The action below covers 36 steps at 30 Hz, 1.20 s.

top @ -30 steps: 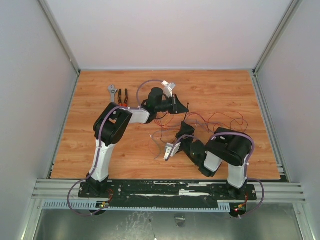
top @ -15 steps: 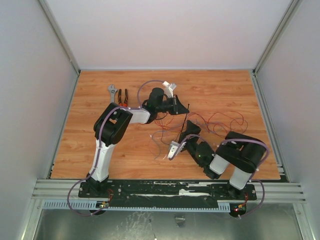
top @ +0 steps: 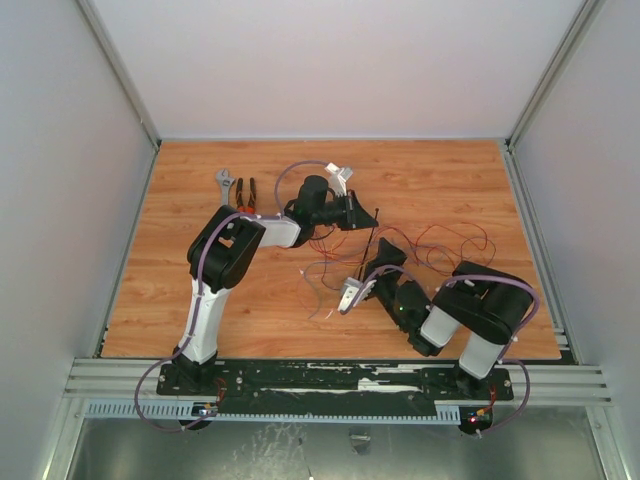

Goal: Zip-tie the wires
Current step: Tie the cable at the center of the board.

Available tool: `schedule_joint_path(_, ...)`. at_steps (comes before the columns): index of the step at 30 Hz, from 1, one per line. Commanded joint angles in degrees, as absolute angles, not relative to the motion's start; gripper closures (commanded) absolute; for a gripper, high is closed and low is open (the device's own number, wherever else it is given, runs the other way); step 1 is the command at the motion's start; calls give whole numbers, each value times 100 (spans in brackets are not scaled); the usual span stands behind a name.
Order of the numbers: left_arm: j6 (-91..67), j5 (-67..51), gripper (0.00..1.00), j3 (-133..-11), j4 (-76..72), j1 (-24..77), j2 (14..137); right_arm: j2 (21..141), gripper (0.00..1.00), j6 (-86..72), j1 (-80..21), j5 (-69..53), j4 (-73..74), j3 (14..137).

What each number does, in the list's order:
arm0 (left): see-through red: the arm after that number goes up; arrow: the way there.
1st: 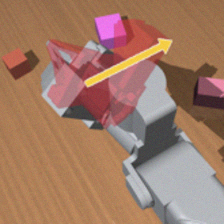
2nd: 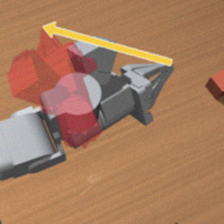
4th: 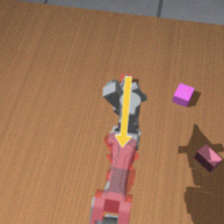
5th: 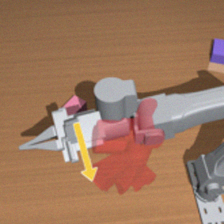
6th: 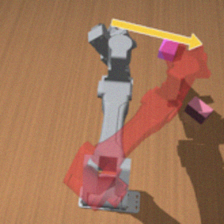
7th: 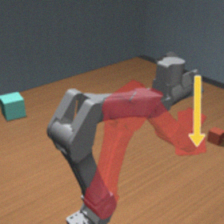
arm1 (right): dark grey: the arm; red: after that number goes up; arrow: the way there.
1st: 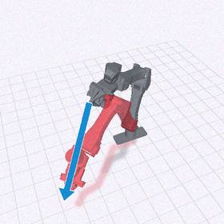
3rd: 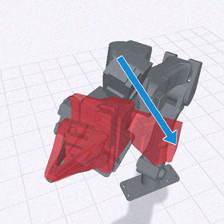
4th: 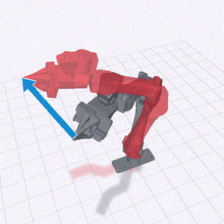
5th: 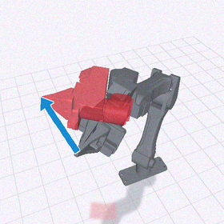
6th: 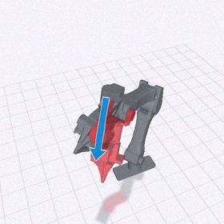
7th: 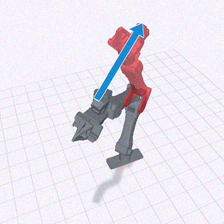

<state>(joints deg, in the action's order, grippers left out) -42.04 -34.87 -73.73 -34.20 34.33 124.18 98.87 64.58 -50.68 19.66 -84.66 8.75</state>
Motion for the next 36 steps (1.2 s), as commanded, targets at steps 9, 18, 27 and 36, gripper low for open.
schedule_joint_path(9, -4136, -3647, 100, -7537, -3463, 3458, 12225, 10208, 1, 6508, -5011, 1769, -8458, 863)
schedule_joint_path(18, -4153, -3665, 100, -7548, -3441, 3456, 12190, 10430, 1, 6521, -4913, 1564, -8337, 975)
schedule_joint_path(27, -4154, -3666, 100, -7548, -3412, 3454, 12182, 10867, 1, 6761, -4806, 1345, -8680, 1160)
schedule_joint_path(36, -4156, -3665, 100, -7559, -3410, 3459, 12191, 11150, 1, 6979, -4764, 1165, -8837, 1283)
